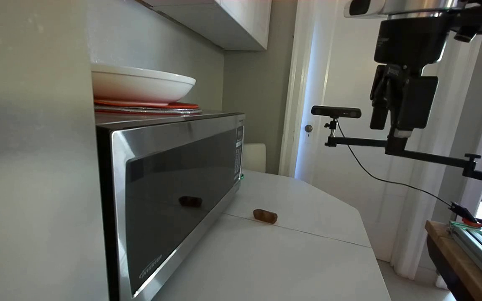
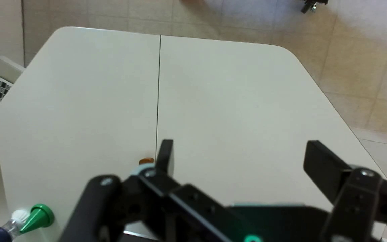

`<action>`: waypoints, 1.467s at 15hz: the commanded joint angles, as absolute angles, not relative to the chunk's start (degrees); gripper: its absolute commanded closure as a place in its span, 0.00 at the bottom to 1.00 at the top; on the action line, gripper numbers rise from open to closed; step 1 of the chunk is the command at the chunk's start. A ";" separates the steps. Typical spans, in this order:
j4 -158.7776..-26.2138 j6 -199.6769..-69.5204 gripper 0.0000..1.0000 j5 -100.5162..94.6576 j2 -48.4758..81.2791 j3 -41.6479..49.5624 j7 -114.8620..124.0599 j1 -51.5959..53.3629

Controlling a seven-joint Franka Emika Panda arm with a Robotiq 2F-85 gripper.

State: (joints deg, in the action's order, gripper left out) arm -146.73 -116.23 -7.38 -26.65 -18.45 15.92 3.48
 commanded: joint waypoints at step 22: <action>-146.44 -115.86 0.00 -8.44 -26.20 -17.36 17.65 4.66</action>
State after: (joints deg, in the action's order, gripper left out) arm -146.54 -116.05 -7.61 -26.49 -19.02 16.94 2.88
